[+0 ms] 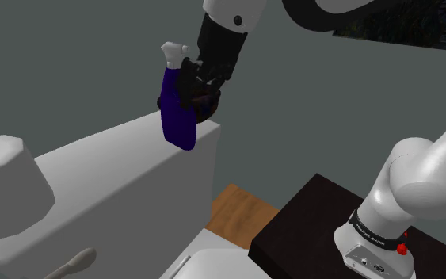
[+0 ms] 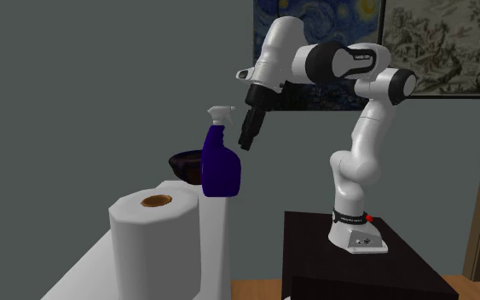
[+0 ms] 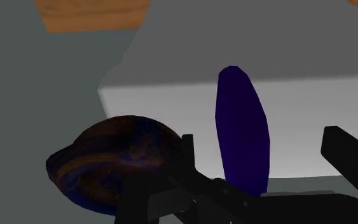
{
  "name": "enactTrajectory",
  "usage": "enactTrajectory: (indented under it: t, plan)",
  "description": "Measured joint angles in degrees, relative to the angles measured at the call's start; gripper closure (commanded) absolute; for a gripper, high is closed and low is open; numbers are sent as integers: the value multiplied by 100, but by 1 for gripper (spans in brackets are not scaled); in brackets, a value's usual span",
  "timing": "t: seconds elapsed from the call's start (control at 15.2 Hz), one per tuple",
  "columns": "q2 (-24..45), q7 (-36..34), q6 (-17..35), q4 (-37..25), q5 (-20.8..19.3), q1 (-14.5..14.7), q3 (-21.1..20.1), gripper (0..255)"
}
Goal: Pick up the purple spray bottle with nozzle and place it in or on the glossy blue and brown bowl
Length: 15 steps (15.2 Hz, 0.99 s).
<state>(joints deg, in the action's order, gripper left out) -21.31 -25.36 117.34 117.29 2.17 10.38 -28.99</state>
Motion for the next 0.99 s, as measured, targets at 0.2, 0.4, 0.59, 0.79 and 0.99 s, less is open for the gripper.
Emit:
enactTrajectory:
  t: [0.2,0.4,0.59,0.79,0.99]
  plan:
    - [152,-75,215,42,-83,-28,-84,0]
    - [274,-122,441,152,-145,-56,-134,0]
    - [318,-140,538,209,-168,-65,-150,0]
    - [324,-140,551,215,-171,-67,-151,0]
    - [324,-140,552,215,-172,-67,-151,255]
